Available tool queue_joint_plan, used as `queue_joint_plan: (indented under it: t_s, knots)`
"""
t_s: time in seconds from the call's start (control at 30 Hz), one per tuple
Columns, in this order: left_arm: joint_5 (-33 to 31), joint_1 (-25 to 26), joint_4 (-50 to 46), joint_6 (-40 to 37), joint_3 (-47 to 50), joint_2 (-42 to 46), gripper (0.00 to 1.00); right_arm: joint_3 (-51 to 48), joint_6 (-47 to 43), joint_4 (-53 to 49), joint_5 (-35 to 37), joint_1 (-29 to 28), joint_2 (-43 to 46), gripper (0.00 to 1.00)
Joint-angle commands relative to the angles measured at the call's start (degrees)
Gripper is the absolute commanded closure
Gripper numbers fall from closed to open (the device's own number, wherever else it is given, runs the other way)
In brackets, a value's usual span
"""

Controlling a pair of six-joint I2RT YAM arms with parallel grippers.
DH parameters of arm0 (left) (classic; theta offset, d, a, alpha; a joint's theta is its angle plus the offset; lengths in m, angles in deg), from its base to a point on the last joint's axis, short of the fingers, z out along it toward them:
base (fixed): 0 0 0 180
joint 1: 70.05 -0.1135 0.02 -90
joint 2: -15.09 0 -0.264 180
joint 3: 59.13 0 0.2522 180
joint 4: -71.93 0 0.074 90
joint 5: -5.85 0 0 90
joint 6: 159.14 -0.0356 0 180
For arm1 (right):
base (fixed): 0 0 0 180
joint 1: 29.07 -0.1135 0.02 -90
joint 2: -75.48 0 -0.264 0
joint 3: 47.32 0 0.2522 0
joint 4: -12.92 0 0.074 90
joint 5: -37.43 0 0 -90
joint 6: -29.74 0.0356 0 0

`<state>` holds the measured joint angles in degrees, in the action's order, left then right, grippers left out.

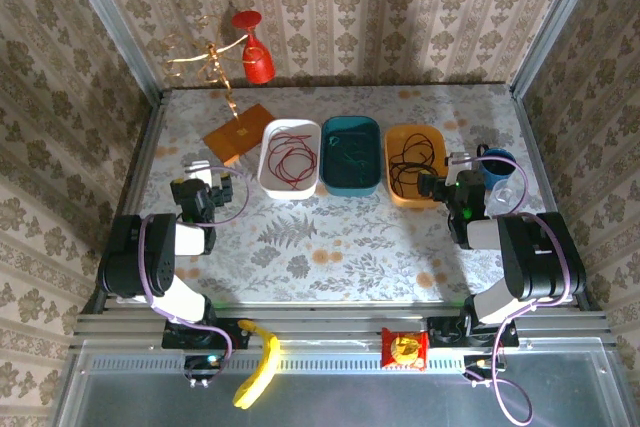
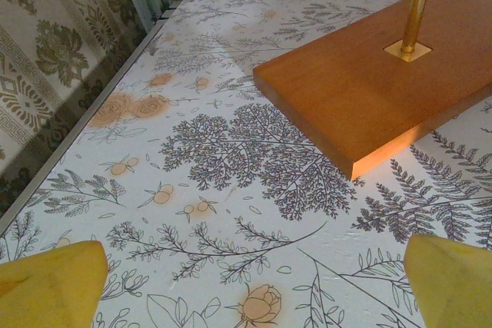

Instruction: Untangle the cables

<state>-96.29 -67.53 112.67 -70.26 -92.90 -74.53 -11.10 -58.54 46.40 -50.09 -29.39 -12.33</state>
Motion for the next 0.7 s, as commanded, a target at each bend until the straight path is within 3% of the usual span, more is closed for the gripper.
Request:
queue_joint_plan:
  t_s: [0.0,0.67]
  knots:
    - [0.63,-0.33,1.88,-0.61,-0.82,0.15,0.0,1.19,0.06,1.01,-0.2,-0.23,0.18,0.0]
    - [0.72,-0.33,1.66,-0.53,-0.91,0.15,0.0,1.31,0.57,1.18,-3.43,1.33,-0.06,0.0]
